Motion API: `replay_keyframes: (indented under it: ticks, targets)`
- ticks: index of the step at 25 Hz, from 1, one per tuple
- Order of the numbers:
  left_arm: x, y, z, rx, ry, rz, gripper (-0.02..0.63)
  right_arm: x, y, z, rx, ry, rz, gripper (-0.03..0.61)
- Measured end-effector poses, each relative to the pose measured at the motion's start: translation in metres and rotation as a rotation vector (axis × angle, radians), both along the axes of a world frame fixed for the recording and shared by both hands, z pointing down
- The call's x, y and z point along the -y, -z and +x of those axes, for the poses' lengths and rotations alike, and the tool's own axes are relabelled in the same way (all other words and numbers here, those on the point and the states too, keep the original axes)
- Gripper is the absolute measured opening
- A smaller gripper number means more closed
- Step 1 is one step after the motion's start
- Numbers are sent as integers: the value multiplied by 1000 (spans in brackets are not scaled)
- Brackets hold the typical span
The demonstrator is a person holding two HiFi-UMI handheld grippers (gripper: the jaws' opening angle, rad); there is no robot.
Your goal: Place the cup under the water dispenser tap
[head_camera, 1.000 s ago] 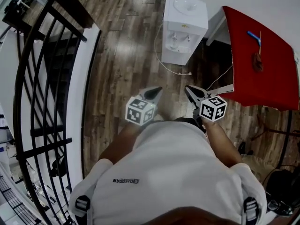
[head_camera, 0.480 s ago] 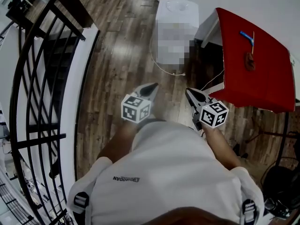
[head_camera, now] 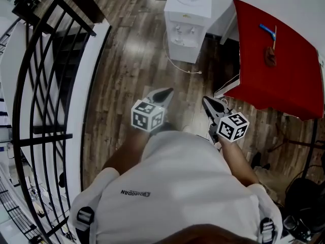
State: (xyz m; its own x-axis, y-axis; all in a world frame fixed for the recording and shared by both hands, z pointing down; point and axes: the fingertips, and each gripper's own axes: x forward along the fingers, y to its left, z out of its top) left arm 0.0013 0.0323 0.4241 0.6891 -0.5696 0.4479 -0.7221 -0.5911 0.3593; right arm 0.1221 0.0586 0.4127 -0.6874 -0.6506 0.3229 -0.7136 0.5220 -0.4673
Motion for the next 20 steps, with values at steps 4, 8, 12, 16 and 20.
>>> replay_keyframes:
  ticks: [4, 8, 12, 16, 20]
  targets:
    - [-18, -6, 11, 14, 1, -20, -3, -15, -11, 2, -14, 21, 2, 21]
    - [-29, -6, 19, 48, -18, -10, -3, -23, -18, 1, -14, 37, 1, 21]
    - [-30, -5, 23, 57, -20, -2, -3, -23, -20, 1, -15, 39, 8, 21]
    - [-29, -1, 24, 58, -17, 4, -3, -23, -17, -1, -23, 57, 16, 21]
    - [-30, 0, 25, 62, -18, 6, -3, -21, -14, -1, -20, 52, 24, 21]
